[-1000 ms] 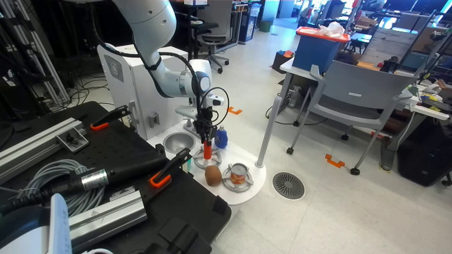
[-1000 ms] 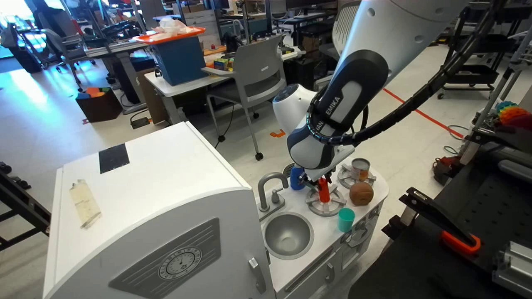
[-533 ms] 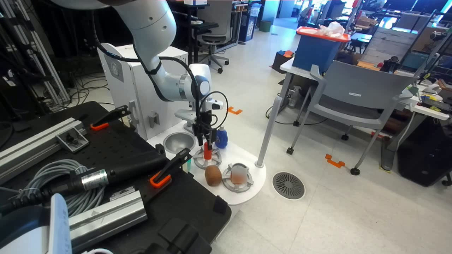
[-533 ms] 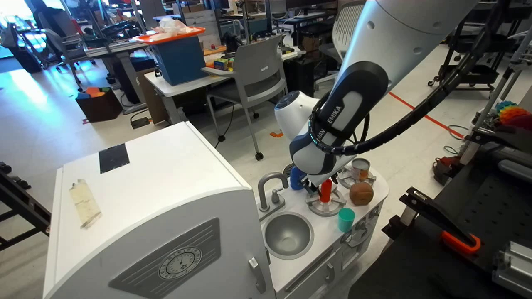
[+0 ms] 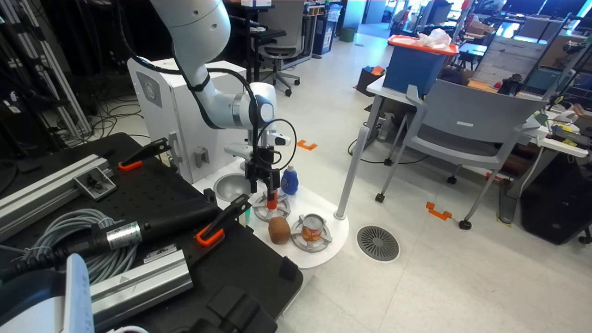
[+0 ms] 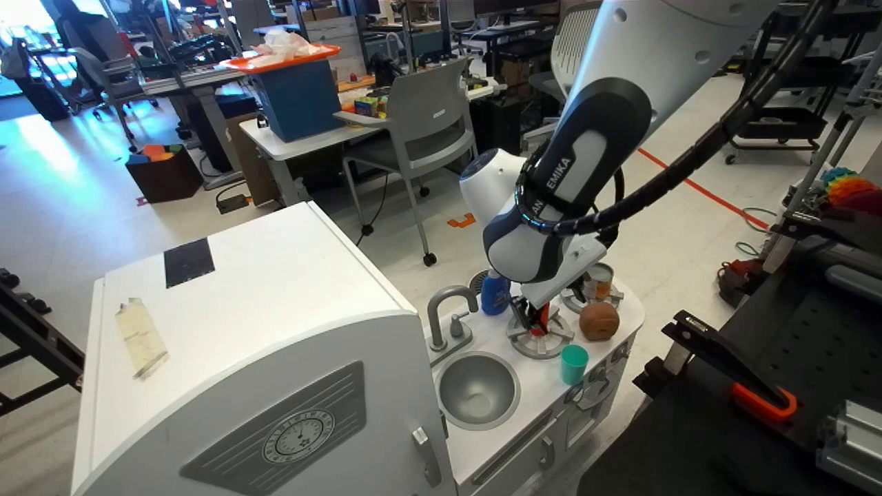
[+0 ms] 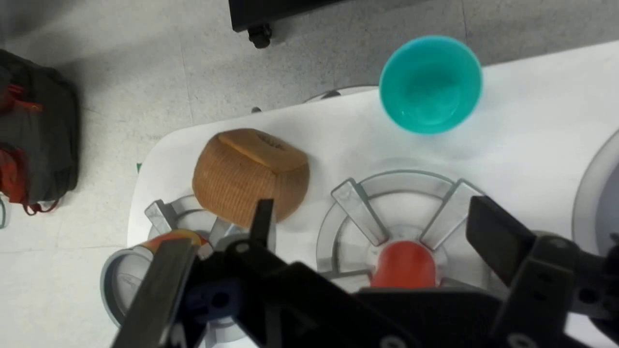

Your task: Remove the orange object from the cup and put it on the stove

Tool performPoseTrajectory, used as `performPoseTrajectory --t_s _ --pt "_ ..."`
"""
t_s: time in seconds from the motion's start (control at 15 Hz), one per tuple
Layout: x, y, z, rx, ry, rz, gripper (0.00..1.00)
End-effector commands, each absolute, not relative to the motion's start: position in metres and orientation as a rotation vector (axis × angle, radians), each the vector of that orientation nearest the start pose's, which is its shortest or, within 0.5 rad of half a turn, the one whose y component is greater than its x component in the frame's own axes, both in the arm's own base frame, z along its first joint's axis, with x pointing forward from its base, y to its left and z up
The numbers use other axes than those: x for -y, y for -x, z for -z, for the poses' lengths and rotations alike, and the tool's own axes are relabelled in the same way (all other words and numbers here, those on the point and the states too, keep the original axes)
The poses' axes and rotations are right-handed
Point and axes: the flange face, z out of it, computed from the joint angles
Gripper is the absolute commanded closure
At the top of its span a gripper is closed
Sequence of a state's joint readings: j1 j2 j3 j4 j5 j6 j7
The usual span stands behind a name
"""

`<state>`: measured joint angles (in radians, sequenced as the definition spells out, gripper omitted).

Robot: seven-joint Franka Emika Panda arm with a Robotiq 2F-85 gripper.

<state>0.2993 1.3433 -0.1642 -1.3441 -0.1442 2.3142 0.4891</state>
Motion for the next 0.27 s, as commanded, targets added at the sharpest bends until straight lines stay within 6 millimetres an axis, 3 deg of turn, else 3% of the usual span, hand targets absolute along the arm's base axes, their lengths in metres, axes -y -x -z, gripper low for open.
performPoseTrajectory --t_s 0.0,0.2 --pt "-0.088 -0.608 0.101 -0.268 3.456 -0.523 0.0" --pt "-0.089 -0.602 0.073 -0.301 3.431 -0.604 0.0"
